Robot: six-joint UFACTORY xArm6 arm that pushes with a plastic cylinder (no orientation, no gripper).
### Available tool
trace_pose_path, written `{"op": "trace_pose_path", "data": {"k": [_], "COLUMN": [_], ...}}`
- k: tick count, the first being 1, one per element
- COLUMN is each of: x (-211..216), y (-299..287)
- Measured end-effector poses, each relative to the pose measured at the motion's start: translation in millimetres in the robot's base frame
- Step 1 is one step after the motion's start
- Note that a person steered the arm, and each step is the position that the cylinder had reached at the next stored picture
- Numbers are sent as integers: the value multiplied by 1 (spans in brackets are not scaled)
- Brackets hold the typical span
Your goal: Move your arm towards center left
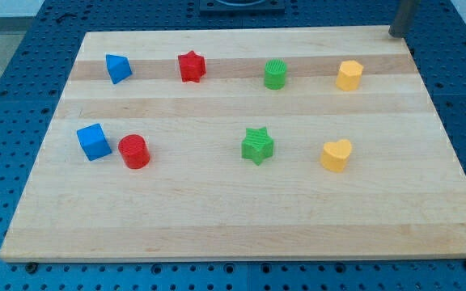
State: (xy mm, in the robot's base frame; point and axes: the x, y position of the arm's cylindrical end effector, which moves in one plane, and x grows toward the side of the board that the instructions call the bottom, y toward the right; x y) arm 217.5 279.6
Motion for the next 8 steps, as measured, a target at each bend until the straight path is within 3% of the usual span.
{"op": "trace_pose_path", "data": {"k": [1,2,3,5,6,7,8], "x": [25,25,30,33,34,34,34], "y": [-54,-54,-142,-202,-283,-284,-379]}}
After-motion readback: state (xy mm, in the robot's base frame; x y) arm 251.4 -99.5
